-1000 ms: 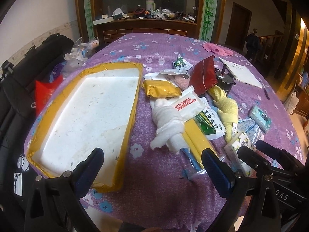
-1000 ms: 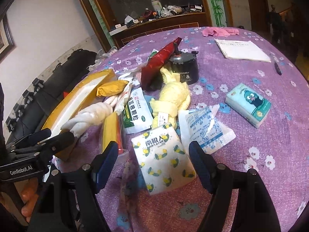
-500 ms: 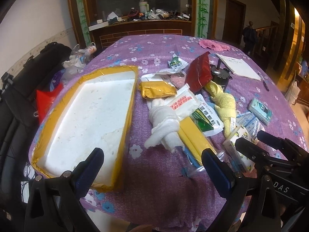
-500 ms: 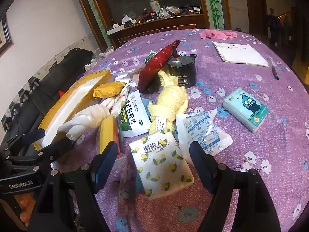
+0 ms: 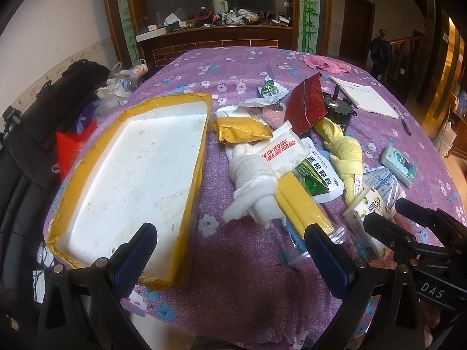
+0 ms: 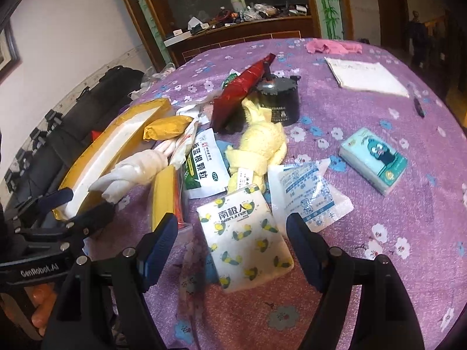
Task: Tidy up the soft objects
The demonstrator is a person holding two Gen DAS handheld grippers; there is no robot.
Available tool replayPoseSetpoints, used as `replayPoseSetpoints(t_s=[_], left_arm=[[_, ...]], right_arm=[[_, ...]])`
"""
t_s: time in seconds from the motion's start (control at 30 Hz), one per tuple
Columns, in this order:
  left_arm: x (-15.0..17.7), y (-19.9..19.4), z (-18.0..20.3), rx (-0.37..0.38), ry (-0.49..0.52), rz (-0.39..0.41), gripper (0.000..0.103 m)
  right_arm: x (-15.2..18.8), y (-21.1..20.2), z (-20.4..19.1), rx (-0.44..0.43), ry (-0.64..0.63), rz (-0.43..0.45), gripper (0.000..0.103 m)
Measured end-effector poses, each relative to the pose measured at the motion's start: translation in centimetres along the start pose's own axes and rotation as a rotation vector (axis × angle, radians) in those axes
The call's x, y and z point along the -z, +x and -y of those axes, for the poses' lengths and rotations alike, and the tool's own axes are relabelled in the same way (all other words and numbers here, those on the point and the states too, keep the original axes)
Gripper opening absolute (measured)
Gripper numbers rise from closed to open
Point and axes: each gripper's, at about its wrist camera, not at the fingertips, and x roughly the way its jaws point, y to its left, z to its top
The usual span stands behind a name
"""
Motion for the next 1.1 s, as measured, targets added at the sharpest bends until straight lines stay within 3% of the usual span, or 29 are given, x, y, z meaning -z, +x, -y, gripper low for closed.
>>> replayPoseSetpoints(t_s=[0.67, 0.9, 1.1], left_arm=[[-0.7, 0.2, -1.3, 0.015, -0.012, 0.005, 0.102], [-1.5, -0.4, -1.5, 0.076, -0.017, 0.010, 0.102], [-3.8, 0.7, -1.4, 0.135, 0.006, -0.046, 0.102]], right_arm=[[0.6, 0.5, 1.3, -0.026, 0.016, -0.030, 0.076], [0.7, 0.7, 1.1, -0.042, 0.011, -0.022, 0.076], [0.7, 1.0, 1.3, -0.052, 0.014, -0.023, 0.076]])
